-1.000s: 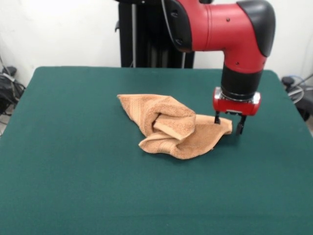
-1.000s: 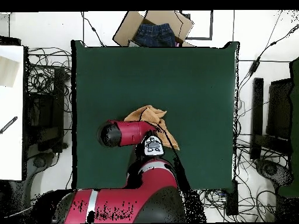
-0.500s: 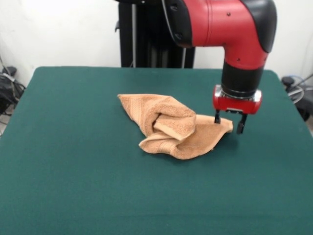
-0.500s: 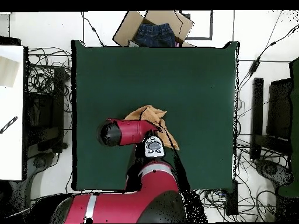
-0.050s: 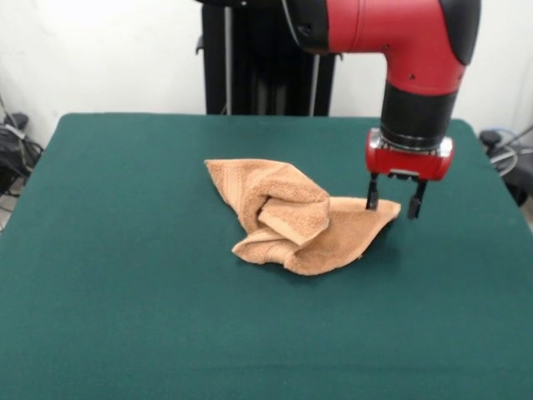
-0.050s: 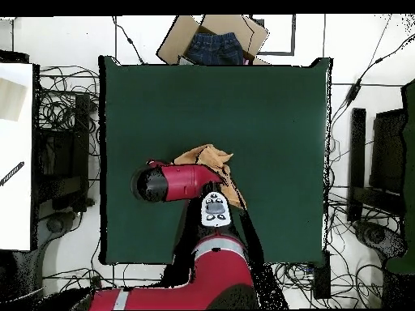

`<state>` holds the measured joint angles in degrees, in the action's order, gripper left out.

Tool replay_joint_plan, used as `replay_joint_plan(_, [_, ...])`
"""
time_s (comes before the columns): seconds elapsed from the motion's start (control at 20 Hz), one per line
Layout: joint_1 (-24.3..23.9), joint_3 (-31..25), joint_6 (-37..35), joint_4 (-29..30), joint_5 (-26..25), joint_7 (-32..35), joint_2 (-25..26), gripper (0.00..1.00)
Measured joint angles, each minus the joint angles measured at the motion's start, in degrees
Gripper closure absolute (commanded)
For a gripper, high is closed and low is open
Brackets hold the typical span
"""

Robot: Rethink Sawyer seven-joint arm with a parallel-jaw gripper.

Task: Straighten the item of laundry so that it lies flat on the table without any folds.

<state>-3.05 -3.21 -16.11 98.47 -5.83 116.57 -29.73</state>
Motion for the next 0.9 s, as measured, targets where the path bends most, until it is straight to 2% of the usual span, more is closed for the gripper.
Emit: replay_joint_plan(0.9, [-0.7,0.2,-0.2,-0.7,0.4,0.0,-0.6,0.0])
